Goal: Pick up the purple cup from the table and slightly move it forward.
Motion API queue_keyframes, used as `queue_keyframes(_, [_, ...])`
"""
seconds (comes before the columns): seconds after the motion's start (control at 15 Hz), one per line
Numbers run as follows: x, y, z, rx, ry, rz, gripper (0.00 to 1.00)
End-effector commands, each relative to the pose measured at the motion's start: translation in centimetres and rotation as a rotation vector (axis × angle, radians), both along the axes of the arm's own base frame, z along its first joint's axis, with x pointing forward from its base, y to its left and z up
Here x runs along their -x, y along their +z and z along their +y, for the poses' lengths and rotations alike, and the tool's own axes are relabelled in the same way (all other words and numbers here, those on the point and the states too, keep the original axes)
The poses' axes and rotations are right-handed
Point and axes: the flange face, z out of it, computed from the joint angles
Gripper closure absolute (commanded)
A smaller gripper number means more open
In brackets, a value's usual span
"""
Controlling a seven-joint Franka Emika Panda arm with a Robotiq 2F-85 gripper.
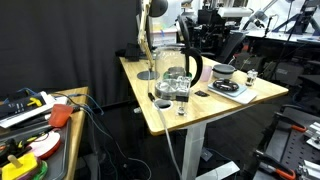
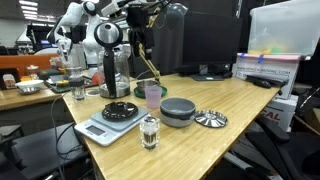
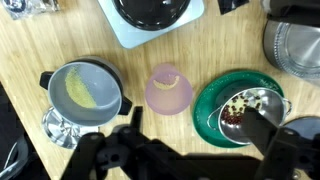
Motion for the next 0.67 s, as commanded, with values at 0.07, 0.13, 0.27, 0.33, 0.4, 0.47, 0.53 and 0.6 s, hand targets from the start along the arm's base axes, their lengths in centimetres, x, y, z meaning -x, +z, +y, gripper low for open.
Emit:
queue_keyframes(0.07, [-2.8, -2.0, -2.2, 0.049, -0.107, 0.038, 0.00])
queue_keyframes(0.13, [-2.9, -2.5, -2.5, 0.041, -0.120, 0.053, 0.00])
queue_keyframes(0.27, [-2.8, -3.6, -2.2, -0.015, -0.101, 0.083, 0.00])
queue_keyframes(0.33, [-2.5, -3.6, -2.3, 0.018, -0.107, 0.059, 0.00])
queue_keyframes(0.4, [-2.5, -4.0, -2.2, 0.008, -0.107, 0.067, 0.00])
queue_keyframes(0.47, [-2.5, -4.0, -2.1, 0.004, -0.108, 0.068, 0.00])
queue_keyframes(0.53, [-2.6, -3.9, -2.1, 0.003, -0.109, 0.067, 0.00])
queue_keyframes(0.6, [-2.6, -3.9, -2.1, 0.003, -0.109, 0.067, 0.00])
